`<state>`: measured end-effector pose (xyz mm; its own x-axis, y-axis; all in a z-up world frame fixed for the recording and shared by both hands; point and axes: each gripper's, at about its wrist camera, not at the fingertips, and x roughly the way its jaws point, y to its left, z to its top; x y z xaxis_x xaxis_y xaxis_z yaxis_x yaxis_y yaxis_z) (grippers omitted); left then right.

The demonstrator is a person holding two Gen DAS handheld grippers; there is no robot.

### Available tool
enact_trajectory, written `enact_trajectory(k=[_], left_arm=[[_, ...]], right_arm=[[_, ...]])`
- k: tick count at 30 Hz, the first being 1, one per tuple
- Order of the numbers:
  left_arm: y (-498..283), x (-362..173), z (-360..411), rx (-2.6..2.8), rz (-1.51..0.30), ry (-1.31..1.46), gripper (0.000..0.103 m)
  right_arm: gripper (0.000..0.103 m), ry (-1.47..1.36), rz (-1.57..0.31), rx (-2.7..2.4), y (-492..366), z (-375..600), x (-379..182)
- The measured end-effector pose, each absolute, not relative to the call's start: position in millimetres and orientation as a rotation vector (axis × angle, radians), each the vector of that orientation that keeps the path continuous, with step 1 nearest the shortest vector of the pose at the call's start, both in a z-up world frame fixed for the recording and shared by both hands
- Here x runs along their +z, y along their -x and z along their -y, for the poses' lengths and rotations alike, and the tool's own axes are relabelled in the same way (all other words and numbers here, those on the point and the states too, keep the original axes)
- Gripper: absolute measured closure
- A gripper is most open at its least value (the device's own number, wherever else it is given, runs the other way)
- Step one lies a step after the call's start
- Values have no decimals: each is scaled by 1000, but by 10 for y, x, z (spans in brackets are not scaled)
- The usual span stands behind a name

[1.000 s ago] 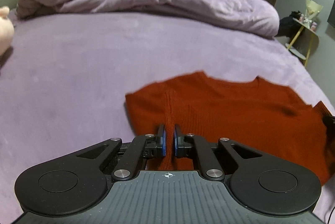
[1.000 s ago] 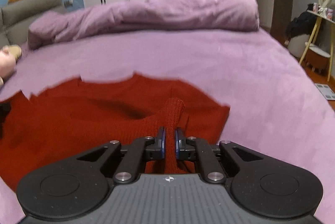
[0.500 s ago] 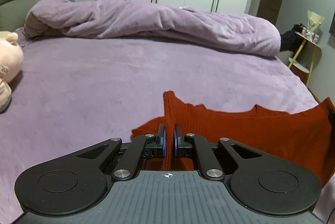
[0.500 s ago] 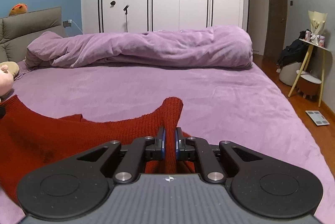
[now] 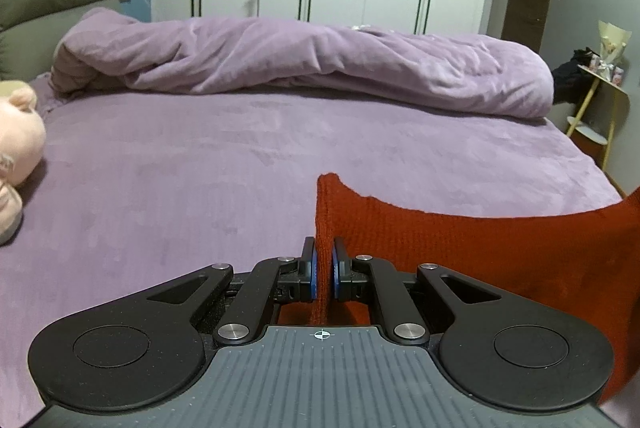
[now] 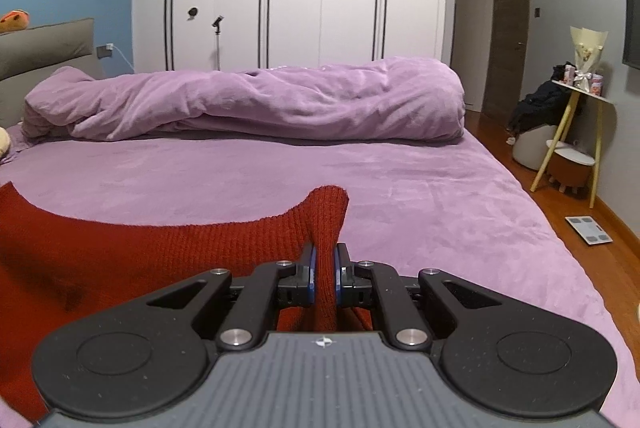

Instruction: Fold small clothes

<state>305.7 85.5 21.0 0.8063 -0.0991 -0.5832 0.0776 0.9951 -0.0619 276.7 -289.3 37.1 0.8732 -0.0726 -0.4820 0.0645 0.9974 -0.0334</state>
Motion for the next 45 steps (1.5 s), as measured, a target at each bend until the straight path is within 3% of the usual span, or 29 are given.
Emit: enact_trajectory(k=[16,21,26,30,33,39,45], left_arm=[[-3562,-374,-582,-30,-662,-54,94],[-3620,-470,-585,-22,-674,-42,93],[-3599,-533,-606,61,-678,-46,84],[-3408,-507,-545,-62,-631,96,61],[-3335,-605,-288,-231,-643,147,54],[-3583,-903,145,-284,-694,3,49],[-3941,-1062,212,-198,-670,-68,39]], right_arm=[[96,52,-595,-182,-3327,2931,-201],[101,54,-600,-212,-3365,2988,-260],[101,45,-608,-277,-3341,3015,-314],[97,-108,-586,-208,-3272,2893,-318],[97,-214,-599,98,-3249,2493,-467],[98,-102,-639,291,-3436,1842,-726],[103,-114,-666,118,-3704,2421,-825]])
